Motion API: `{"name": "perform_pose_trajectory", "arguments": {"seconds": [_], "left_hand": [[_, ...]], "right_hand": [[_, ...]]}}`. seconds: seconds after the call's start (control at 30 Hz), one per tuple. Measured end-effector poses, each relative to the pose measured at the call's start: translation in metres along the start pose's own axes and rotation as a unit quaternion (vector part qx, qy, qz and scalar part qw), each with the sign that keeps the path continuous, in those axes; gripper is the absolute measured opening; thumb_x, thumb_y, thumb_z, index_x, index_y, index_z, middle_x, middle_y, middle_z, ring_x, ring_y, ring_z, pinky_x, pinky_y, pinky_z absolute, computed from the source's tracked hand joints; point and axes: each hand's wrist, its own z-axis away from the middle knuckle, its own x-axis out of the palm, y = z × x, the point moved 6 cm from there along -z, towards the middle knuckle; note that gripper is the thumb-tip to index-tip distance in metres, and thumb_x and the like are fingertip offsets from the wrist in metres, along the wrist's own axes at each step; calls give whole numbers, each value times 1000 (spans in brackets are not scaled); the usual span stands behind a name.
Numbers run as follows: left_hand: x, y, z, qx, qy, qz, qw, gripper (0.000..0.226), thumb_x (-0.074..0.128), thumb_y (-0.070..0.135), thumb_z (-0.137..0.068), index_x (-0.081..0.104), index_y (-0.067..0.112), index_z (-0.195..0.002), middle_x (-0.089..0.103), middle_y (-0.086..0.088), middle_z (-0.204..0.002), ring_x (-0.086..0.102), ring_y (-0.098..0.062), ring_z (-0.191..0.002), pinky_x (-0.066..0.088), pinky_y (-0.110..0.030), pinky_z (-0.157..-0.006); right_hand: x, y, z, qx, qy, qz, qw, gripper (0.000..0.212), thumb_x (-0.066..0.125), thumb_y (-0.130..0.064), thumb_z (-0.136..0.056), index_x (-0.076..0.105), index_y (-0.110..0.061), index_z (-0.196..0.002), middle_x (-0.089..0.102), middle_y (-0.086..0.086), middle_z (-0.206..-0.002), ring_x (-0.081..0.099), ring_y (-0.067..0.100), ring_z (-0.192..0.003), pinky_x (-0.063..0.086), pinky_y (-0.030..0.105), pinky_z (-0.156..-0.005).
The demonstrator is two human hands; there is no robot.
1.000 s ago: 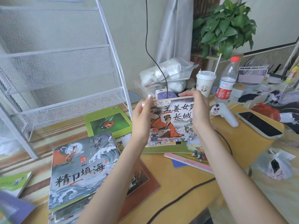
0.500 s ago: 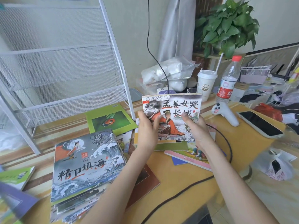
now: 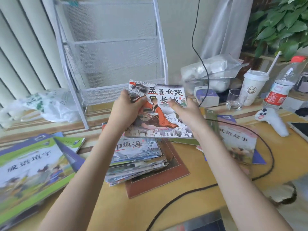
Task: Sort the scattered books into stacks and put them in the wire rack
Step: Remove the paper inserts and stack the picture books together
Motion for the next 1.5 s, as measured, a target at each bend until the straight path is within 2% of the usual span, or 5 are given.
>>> {"name": "perform_pose_trajectory", "arguments": {"seconds": [0.47,0.63,0.8,0.97,1.5], "left_hand": [[-38,-104,32,-102,-70,-348,929,62,42,75,-81,58,21,-106,63,-9,-115,58,-28,-109,37,-32,-74],[-36,-126,37,-74,-59,-334,938,81,31,80,-79,44,27,-139,57,-14,-127,45,-33,-122,39,-40,-93],[-17,-132,48,-202,-155,19,967,58,49,52,-91,36,17,-134,64,-2,-95,65,-6,-79,50,-13,-67],[-19,-150,40,-321,-107,211,917,46,76,32,-77,54,11,-111,68,-17,-100,69,-31,-82,57,-46,-80],[-11,-127,36,-321,-37,308,895,51,75,30,-79,50,6,-116,73,-15,-86,71,-27,-66,59,-38,-58]], "right_hand": [[81,36,17,-42,-60,410,909,61,41,-74,-81,53,-14,-82,53,0,-64,53,21,-60,33,27,-50],[86,60,23,44,-152,163,974,67,46,-57,-91,33,-22,-146,36,-4,-149,35,17,-135,32,37,-106],[86,56,26,39,-115,142,982,56,44,-46,-96,38,-16,-143,40,1,-147,40,20,-133,35,34,-104],[91,58,26,46,-107,177,977,42,44,-50,-94,52,-14,-115,54,-4,-83,52,12,-69,39,28,-58],[93,60,34,83,-112,5,990,67,51,-44,-93,20,-24,-148,21,-5,-155,26,19,-140,29,38,-103]]}}
